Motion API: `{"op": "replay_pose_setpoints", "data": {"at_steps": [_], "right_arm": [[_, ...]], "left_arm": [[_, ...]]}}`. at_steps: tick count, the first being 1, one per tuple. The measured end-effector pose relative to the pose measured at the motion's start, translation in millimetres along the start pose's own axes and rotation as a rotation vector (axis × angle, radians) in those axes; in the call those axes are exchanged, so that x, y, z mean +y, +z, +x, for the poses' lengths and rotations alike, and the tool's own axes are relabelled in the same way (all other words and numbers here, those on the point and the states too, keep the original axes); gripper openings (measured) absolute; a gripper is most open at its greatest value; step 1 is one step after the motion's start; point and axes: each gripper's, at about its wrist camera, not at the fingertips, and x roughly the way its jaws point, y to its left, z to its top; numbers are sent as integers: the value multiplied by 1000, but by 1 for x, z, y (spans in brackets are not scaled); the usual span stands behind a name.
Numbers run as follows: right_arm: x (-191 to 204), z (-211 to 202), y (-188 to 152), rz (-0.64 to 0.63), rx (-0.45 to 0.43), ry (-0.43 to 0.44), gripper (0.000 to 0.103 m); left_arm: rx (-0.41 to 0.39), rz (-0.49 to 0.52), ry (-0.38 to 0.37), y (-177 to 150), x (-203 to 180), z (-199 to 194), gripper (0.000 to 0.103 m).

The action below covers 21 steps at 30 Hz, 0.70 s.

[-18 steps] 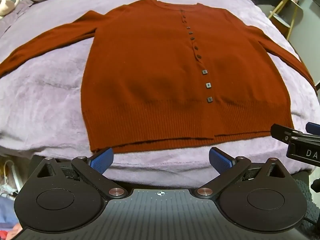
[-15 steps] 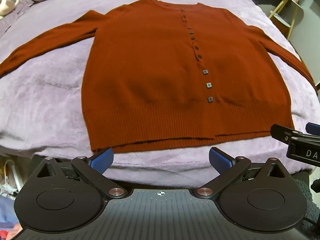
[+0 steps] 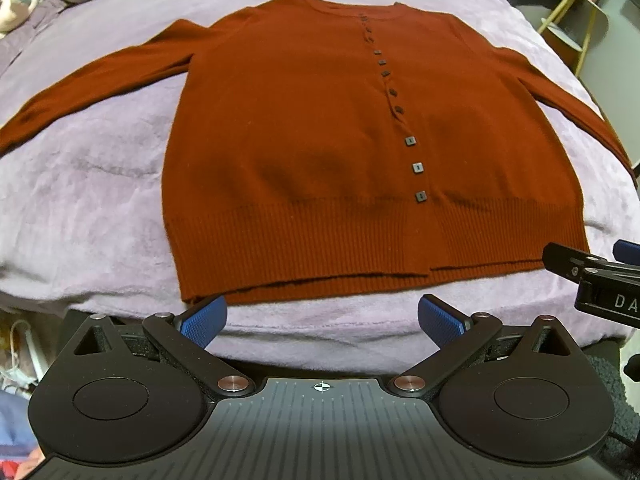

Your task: Fold small clothes

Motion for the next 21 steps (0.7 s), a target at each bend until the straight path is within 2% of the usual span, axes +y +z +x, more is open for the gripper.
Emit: {"op": "replay_pose_setpoints", "data": {"at_steps": [11,21], "right_arm": [[1,2,1,-8,3,-4,99],[4,3,3,-26,-2,-9,99]], "left_arm": [[-1,4,10,-1,1,0,103],[-32,-22,-34,0,3,-2,103]]}}
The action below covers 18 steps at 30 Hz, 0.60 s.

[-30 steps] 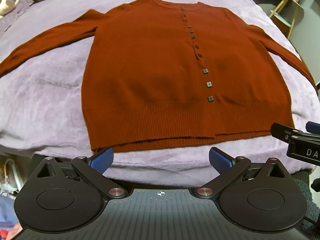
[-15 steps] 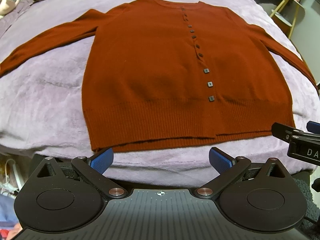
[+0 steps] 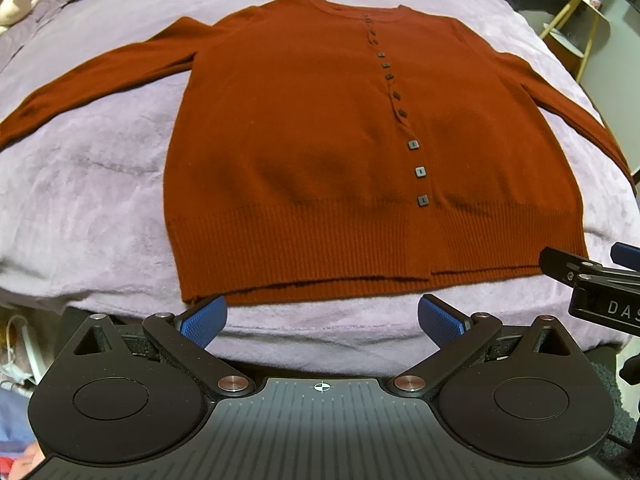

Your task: Fold small clothes

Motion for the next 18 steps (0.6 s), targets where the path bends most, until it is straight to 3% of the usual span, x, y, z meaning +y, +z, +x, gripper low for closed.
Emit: {"op": "replay_pose_setpoints", "data": {"at_steps": [7,18], "right_arm": [[0,0,0,4,0,7,99],[-2,2,0,10,-5,17,99]], "left_arm": [[-17,-5,-10,1,1,-1,103],[29,3,17,3,0,2,103]]}}
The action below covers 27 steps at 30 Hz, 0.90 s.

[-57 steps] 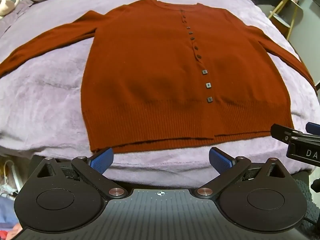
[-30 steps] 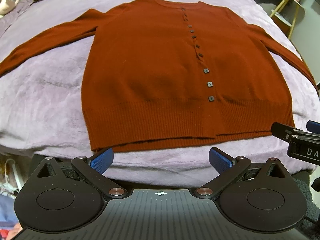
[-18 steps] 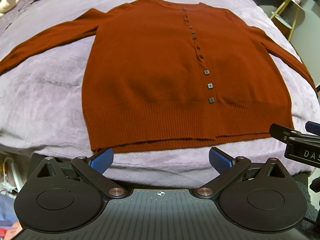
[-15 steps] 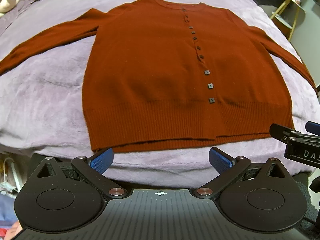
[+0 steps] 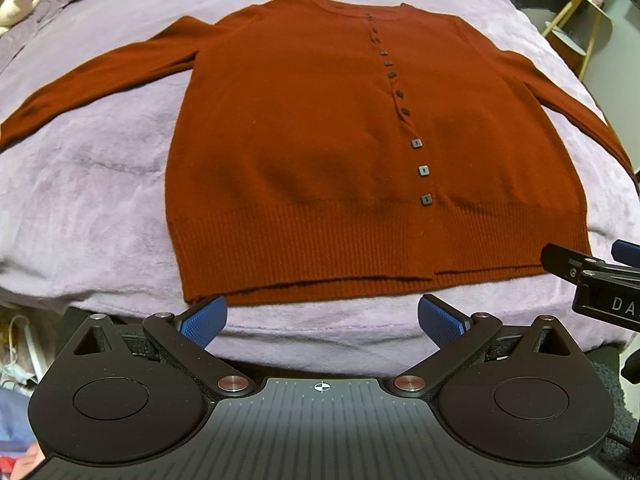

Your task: Fold small clothes

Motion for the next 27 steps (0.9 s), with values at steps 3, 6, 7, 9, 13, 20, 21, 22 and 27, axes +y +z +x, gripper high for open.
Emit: {"op": "replay_pose_setpoints", "data": {"at_steps": [3,6,7,9,13,20,21,22,27], "right_arm": [[0,0,0,0,-4,4,99],[-1,0,0,2,-7,9,99],[-1,0,0,3,-8,10,99],[-1,0,0,2,-12,11,99],[-3,0,0,15,-20,25,99],[-3,4,1,20,-26,44,99],[-3,5,1,19,-31,47,99],[-3,5,1,18,-35,51,99],[-7,9,1,34,-52,85,99]], "left_arm": [[12,4,8,0,0,1,103],[13,5,8,1,0,2,103],[18,2,3,1,0,2,103],[19,-1,-1,1,0,2,103],[14,-2,0,1,0,3,103],[18,-3,6,2,-1,7,103],[17,-1,8,2,-1,7,103],[17,1,11,3,-1,8,103],[24,13,16,5,-3,13,103]]}}
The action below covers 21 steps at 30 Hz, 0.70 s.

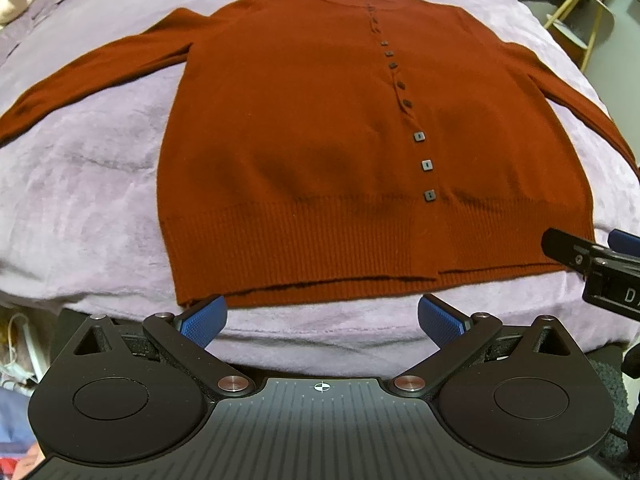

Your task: Fold small clothes

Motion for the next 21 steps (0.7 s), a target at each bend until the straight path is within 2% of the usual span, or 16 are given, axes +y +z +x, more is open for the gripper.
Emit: {"op": "replay_pose_setpoints", "data": {"at_steps": [4,6,9,10,13,16,18,20,21], "right_arm": [[-7,0,0,12,-56,83,99],[-17,1,2,47,-91,154,99],[-47,2,11,119,-184,317,99],[-61,2,17,162,-224,326,99],[-109,9,36,286,-321,240,99],[-178,25,51,503,-388,138,96],[-228,38,53,676,-420,88,78],[-273,53,51,832,-429,33,45],[-292,61,49,904,-425,-1,39]], "left_arm": [[4,-2,-3,3,1,4,103],[5,-5,-12,7,1,5,103],[-36,-14,-45,18,1,7,103],[-61,-20,-57,23,1,7,103],[-153,-65,-84,43,3,11,103],[-217,-144,-116,68,6,21,103],[-206,-180,-143,89,3,33,103],[-197,-182,-136,105,-2,47,103],[-199,-169,-121,111,-5,54,103]]}}
